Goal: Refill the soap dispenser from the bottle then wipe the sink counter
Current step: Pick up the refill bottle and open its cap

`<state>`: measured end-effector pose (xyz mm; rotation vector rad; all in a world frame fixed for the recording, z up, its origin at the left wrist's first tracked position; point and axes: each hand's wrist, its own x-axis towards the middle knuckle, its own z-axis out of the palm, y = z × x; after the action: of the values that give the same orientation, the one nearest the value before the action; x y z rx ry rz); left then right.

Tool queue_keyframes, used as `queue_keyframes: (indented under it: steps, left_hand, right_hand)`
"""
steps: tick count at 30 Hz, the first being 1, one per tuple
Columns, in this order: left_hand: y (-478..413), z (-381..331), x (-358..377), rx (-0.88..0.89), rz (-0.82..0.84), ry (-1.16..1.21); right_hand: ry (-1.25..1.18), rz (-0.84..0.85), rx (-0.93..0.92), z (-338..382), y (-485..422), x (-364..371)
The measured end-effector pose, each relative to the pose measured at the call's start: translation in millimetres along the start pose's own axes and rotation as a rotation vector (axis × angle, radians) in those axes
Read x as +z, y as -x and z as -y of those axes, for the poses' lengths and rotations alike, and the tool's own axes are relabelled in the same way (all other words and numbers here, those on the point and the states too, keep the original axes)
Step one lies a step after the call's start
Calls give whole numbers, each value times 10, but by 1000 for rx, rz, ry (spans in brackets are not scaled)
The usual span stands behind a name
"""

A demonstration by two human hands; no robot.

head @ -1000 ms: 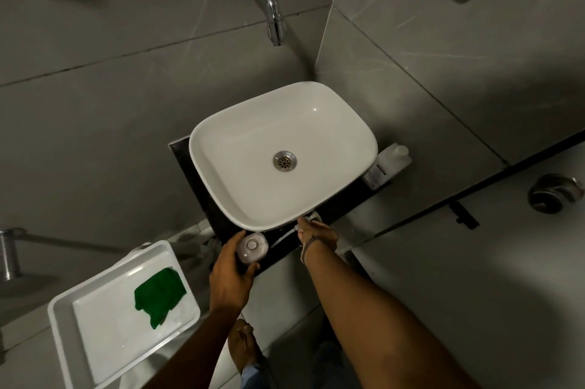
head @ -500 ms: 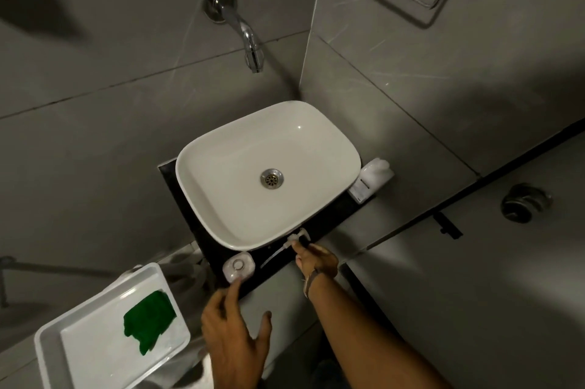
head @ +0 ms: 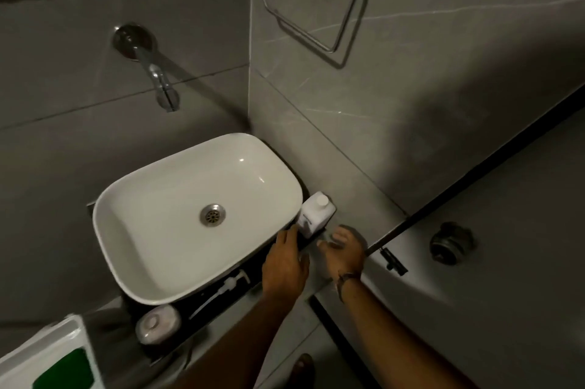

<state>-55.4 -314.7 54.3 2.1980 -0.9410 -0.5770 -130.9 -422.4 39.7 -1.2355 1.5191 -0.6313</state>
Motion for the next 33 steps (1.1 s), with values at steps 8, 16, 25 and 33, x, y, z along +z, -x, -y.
queue_keyframes:
  steps: [8,16,25,33]
  left_hand:
    - [-835,-435,377,-159,-39,-117]
    - [-872,-483,426,-193,-162,-11]
    - [-174,-645,-173,20,-412,379]
    - [277,-773,-838,82,-536,362]
  right_hand:
    - [138,158,-166,56,-524,53]
    - [78,274,-172,224,-424,-154]
    - [248,209,-706,1166,177,-808]
    - [1110,473,-978,2431,825,-576]
